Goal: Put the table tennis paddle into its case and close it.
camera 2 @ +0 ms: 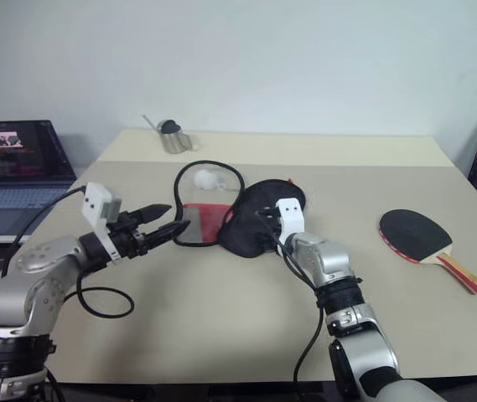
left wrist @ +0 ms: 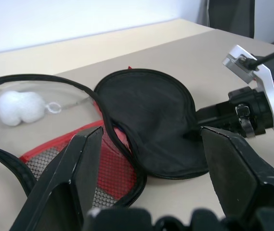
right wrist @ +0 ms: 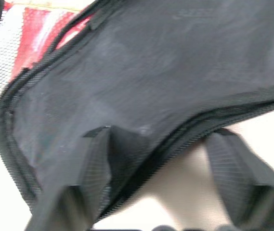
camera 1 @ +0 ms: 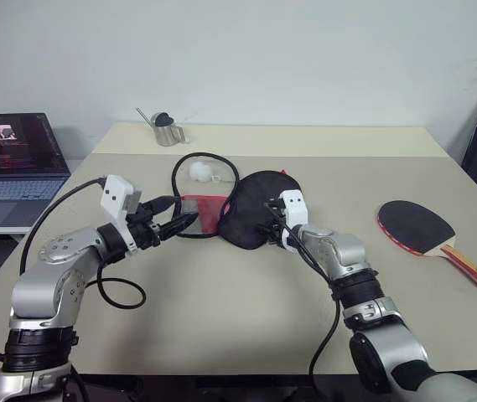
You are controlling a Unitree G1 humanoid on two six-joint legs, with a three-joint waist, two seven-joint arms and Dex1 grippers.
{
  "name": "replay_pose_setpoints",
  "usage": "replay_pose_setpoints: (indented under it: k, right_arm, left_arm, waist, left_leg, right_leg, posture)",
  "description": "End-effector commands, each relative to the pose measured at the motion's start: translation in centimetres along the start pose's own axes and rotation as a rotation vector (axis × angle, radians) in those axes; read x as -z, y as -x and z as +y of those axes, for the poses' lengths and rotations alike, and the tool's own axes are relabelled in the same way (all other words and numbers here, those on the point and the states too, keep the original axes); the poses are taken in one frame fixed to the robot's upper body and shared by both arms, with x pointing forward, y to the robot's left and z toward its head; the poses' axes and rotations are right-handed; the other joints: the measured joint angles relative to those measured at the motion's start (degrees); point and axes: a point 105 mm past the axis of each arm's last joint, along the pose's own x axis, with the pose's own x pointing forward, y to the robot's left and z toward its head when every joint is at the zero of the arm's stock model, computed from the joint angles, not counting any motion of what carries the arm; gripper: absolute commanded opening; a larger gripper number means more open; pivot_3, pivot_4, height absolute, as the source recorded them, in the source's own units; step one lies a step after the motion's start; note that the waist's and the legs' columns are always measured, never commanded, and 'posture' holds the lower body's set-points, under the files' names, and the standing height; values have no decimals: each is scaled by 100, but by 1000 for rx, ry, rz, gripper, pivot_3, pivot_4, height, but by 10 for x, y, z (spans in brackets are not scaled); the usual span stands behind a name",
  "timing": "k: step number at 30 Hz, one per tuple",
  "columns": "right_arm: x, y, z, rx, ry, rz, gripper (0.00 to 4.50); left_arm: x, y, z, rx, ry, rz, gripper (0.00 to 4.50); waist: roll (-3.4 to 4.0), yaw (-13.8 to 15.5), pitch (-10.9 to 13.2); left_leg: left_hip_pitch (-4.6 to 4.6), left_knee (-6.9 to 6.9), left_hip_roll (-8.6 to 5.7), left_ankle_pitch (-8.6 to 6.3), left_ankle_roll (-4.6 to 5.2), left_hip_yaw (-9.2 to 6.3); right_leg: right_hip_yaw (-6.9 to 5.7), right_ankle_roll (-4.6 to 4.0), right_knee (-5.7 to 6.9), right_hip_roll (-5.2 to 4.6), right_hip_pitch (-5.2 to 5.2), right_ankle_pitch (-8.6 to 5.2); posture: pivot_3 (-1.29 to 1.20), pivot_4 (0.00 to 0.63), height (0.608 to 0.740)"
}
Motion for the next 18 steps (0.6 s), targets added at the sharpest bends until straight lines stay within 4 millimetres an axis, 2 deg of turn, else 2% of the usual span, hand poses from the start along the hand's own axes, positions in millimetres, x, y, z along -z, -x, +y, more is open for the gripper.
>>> replay_pose_setpoints:
  k: [1, 6, 11, 18]
  right_arm:
    - [-4, 2, 10, -48, 5, -15, 1782]
    - [-1, 8, 23, -130, 17, 9, 41]
    - [-3, 20, 19, -144, 24, 16, 41]
    - [-2, 46, -13, -102, 31, 39, 41]
  left_arm:
    - [-14, 2, -12, 59, -81, -19, 3518]
    - [-7, 1, -33, 179, -116, 34, 3518]
    - [-6, 0, -42, 238, -124, 45, 3518]
    - [-7, -5, -59, 317, -133, 42, 3518]
  waist:
    - [0, -4, 0]
    - [0, -3, 0]
    - [0, 4, 0]
    - [0, 18, 0]
  left_leg:
    - [0, -2, 1, 0, 0, 0]
    - [-1, -4, 1, 0, 0, -1]
    - [-1, -5, 0, 0, 0, -2]
    - [-4, -5, -3, 0, 0, -2]
  right_leg:
    - [0, 0, 0, 0, -1, 0]
    - [-1, -1, -2, 0, -1, 0]
    - [-2, -1, -2, 0, -1, -1]
    - [-2, -1, -6, 1, -1, -2]
  posture:
    - [0, 150, 740]
    - [0, 150, 740]
    - [0, 150, 740]
    - [0, 150, 740]
